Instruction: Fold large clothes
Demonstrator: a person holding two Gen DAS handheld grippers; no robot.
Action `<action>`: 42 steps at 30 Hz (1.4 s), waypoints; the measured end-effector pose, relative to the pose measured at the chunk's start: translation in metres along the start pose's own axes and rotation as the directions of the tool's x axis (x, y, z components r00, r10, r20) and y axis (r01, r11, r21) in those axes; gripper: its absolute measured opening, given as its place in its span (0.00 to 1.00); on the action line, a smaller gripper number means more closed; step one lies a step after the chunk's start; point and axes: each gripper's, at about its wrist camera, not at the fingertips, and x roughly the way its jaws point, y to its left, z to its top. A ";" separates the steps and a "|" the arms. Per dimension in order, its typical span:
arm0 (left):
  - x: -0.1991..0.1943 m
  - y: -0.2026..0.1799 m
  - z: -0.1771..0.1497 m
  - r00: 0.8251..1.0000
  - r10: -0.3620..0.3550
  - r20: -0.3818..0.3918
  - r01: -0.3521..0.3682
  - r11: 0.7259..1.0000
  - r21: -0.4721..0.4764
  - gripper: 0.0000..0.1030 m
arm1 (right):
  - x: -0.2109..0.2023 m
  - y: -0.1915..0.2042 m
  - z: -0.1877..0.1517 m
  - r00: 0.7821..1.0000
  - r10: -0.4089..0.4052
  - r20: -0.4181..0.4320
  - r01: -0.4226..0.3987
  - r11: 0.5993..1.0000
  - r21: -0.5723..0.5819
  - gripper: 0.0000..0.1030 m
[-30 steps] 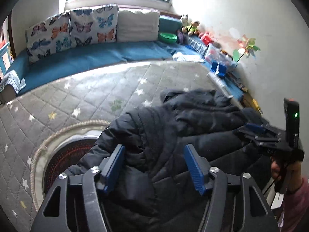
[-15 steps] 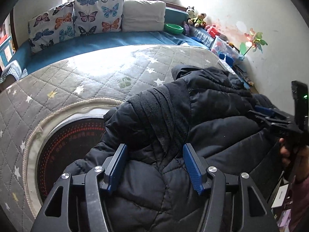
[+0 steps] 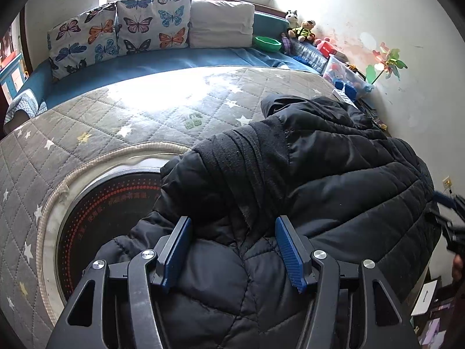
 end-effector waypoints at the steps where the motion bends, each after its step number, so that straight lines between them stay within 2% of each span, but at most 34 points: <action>1: 0.000 0.000 0.000 1.000 0.001 0.000 -0.001 1.000 -0.001 0.62 | -0.002 -0.003 -0.005 1.000 -0.005 -0.004 0.005 1.000 -0.001 0.74; 7: -0.001 -0.001 -0.001 1.000 0.010 0.001 -0.010 1.000 -0.003 0.62 | -0.016 -0.008 -0.031 0.999 -0.042 -0.013 0.042 0.999 -0.012 0.74; 12: -0.001 -0.002 -0.002 1.000 0.012 0.001 -0.012 1.000 0.003 0.62 | -0.016 -0.012 -0.052 0.997 -0.052 -0.057 0.050 0.998 -0.029 0.74; 18: -0.002 0.000 -0.007 1.000 0.011 0.009 -0.011 1.000 0.002 0.62 | 0.000 -0.010 -0.067 0.984 -0.140 -0.110 0.129 0.987 -0.100 0.75; 23: -0.004 0.001 -0.014 1.000 0.017 0.022 -0.017 1.000 -0.010 0.62 | 0.020 -0.004 -0.059 0.972 -0.204 -0.116 0.185 0.971 -0.153 0.75; 35: -0.011 0.007 -0.024 0.996 0.058 0.062 -0.054 0.996 -0.064 0.63 | 0.047 -0.012 -0.038 0.970 -0.233 -0.077 0.221 0.966 -0.138 0.75; 39: -0.016 0.004 -0.029 0.994 0.070 0.078 -0.066 0.996 -0.059 0.63 | 0.039 -0.016 -0.041 0.973 -0.216 -0.079 0.205 0.970 -0.134 0.75; 42: -0.021 -0.002 -0.031 0.992 0.087 0.087 -0.083 0.996 -0.045 0.63 | 0.021 -0.024 -0.045 0.983 -0.174 -0.062 0.168 0.982 -0.090 0.75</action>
